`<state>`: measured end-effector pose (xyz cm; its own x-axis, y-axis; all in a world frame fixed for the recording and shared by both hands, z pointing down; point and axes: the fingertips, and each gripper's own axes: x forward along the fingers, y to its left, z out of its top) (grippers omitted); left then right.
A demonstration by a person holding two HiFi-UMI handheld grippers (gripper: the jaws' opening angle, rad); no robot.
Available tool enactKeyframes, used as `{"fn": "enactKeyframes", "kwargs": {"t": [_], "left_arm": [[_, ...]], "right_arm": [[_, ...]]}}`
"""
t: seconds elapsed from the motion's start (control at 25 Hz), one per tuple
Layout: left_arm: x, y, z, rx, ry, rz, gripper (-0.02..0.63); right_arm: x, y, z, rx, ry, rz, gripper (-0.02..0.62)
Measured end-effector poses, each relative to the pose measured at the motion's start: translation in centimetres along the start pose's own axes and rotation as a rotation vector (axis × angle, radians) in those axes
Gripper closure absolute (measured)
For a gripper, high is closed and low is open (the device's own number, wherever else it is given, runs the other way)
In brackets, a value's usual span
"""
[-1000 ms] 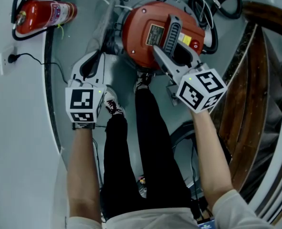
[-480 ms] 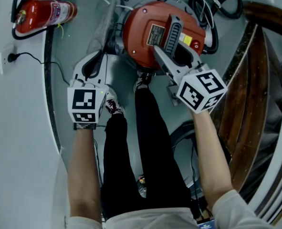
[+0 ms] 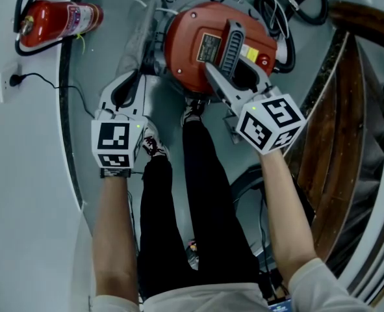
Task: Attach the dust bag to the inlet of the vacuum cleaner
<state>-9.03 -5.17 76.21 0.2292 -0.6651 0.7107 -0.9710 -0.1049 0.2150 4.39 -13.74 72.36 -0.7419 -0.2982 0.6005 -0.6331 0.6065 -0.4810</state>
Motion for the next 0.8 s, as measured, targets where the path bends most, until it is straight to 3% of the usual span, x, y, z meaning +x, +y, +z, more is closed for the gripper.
{"fn": "enactKeyframes", "kwargs": {"t": [0.24,0.8], "left_arm": [[0.00,-0.33,0.16,-0.056,-0.012,-0.011,0.575],[0.16,-0.95,0.13,0.000,0.010,-0.052,0.571]], "right_arm": [[0.00,0.03,-0.04,-0.006,0.001,0.000,0.377],[0.03,0.04,-0.10,-0.015,0.000,-0.006,0.377]]}}
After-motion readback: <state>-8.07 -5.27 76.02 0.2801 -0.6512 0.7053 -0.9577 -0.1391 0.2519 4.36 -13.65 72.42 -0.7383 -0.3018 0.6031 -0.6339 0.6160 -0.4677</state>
